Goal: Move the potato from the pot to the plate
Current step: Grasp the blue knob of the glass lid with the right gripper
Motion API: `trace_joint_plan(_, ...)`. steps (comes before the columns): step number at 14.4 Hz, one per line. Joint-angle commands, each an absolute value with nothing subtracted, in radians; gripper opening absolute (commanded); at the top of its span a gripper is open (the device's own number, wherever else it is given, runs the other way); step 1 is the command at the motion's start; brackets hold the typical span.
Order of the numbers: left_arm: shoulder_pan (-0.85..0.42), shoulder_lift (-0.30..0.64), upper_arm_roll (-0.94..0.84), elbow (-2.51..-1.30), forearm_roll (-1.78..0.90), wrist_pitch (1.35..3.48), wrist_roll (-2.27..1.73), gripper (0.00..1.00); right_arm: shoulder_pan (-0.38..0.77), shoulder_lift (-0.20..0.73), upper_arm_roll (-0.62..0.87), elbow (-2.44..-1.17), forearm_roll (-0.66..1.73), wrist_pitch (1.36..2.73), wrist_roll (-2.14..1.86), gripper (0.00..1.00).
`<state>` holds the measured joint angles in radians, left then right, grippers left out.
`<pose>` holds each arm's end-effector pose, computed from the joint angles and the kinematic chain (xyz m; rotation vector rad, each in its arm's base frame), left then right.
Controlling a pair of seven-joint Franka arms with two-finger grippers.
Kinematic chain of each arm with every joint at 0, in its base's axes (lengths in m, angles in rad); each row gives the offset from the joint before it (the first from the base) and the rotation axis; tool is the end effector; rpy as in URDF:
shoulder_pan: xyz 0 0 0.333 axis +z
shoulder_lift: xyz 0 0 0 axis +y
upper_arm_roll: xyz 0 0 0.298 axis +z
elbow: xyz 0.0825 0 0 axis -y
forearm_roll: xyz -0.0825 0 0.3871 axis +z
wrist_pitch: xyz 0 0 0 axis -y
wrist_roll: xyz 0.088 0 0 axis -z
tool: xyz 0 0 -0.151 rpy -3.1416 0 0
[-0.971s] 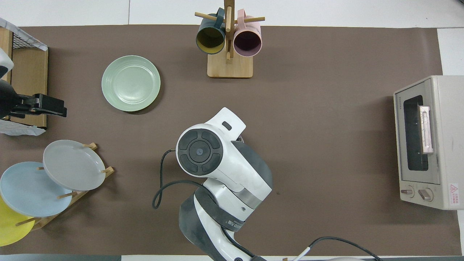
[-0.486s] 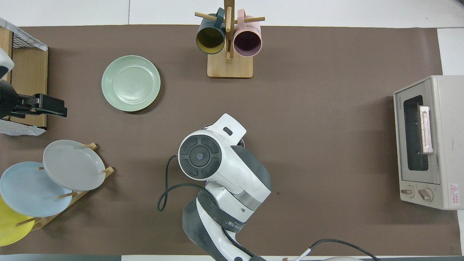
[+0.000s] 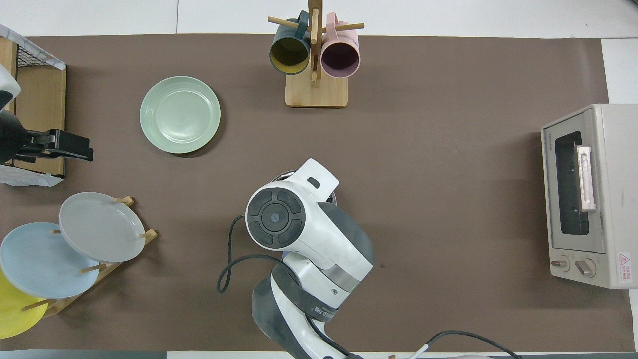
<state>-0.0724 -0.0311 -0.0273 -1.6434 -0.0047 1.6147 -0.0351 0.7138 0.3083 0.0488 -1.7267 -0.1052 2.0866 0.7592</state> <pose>0.5489 -0.0558 0.5490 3.1360 -0.1010 0.0033 0.4761 0.4397 0.3466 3.1167 0.0783 0.1429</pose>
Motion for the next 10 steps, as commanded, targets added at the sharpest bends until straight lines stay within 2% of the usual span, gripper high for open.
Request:
trace_joint_plan(1, -0.071, -0.051, -0.032, -1.672, 0.008, 1.635, -0.026, 1.00, 0.703, 0.284, 0.049, -1.724, -0.123, 2.077, 0.746, 0.10)
trace_joint_plan(2, -0.071, -0.051, -0.032, -1.672, 0.008, 1.637, -0.026, 1.00, 0.696, 0.281, 0.049, -1.692, -0.118, 2.039, 0.738, 0.05)
trace_joint_plan(5, -0.072, -0.051, -0.032, -1.672, 0.008, 1.638, -0.032, 1.00, 0.637, 0.279, 0.048, -1.580, -0.077, 1.909, 0.628, 0.05)
trace_joint_plan(8, -0.074, -0.055, -0.034, -1.687, 0.008, 1.675, -0.026, 1.00, 0.513, 0.253, 0.046, -1.591, -0.074, 1.864, 0.430, 0.06)
trace_joint_plan(10, -0.119, -0.058, -0.032, -1.695, 0.006, 1.680, -0.038, 1.00, 0.418, 0.230, 0.046, -1.624, -0.074, 1.839, 0.291, 0.06)
